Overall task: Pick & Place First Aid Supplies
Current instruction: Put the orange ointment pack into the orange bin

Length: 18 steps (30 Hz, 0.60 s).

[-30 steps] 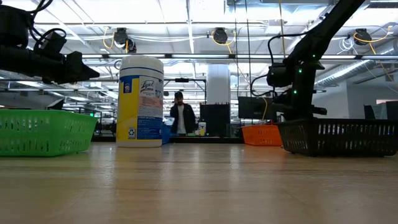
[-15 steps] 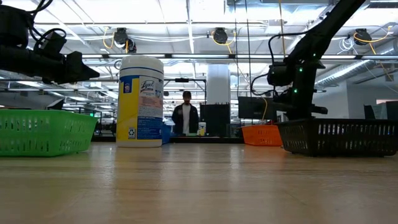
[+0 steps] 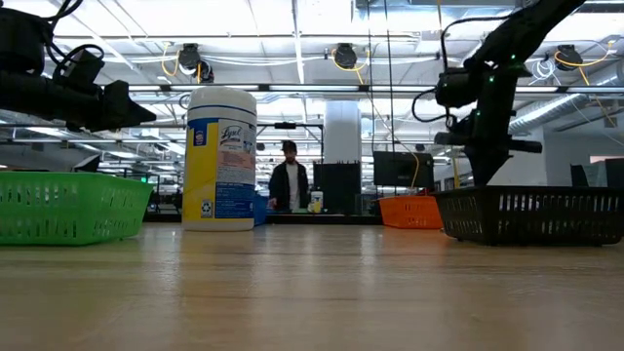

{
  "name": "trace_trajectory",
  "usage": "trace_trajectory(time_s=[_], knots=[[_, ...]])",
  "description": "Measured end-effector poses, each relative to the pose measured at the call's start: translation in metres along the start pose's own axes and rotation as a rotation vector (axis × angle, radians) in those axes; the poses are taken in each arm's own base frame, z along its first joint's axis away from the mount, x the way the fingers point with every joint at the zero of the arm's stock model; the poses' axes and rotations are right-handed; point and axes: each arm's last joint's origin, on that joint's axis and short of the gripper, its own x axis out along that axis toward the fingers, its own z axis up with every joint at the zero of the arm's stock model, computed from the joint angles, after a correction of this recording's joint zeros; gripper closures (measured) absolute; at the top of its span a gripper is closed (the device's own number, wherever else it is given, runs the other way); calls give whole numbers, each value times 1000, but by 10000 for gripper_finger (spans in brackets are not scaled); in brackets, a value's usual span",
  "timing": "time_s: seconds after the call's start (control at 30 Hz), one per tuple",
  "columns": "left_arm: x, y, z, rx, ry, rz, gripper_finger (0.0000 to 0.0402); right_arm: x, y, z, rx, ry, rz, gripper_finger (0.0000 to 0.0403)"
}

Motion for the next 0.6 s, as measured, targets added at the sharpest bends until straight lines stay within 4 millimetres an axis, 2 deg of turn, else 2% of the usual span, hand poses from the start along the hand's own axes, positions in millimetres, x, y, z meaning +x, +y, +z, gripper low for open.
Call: trace_trajectory(time_s=[0.3, 0.6], knots=[[0, 0, 0, 0, 0, 0, 128, -21, 1, 3, 89, -53, -93, 402], [0, 0, 0, 0, 0, 0, 128, -29, 35, 34, 75, -63, -65, 403]])
